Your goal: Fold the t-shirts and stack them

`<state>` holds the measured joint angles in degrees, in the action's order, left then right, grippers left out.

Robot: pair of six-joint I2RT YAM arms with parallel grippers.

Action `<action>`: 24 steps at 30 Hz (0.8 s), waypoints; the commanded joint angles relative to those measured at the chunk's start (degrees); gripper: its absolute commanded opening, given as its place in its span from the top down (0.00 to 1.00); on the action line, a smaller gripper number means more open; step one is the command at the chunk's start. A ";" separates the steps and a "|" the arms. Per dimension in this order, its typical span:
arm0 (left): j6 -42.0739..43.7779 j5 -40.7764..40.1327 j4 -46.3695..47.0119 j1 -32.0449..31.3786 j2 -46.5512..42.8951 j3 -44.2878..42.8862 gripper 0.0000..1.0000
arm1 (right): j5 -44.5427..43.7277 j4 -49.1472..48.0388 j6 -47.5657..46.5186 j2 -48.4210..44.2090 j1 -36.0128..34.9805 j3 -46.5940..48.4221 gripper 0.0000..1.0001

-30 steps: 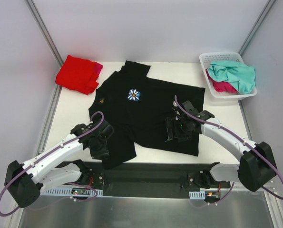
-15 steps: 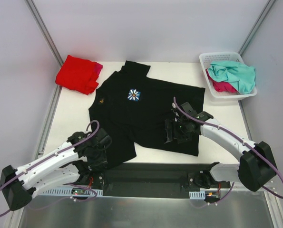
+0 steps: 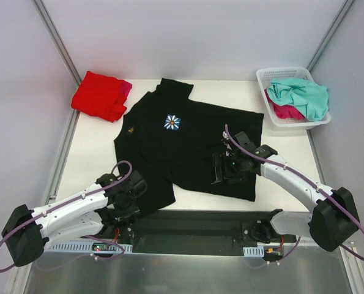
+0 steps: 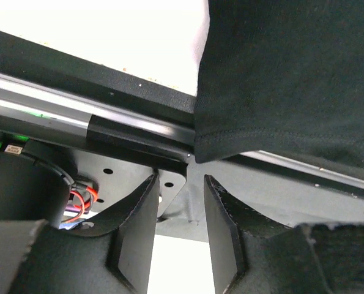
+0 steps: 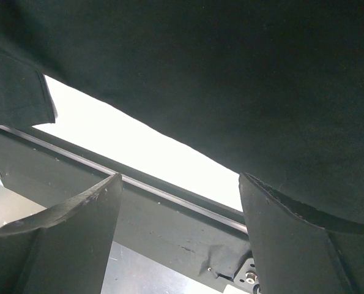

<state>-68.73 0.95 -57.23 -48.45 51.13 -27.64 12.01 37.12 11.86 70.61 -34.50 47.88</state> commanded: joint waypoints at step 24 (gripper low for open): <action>1.05 -7.36 6.08 -0.33 8.20 -6.02 0.66 | 0.29 1.11 0.18 -4.60 -0.30 -3.05 0.20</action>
<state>-68.73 -4.21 -50.89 -48.40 59.24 -30.92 12.38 37.21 11.79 67.72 -34.50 45.28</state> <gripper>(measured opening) 0.344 0.802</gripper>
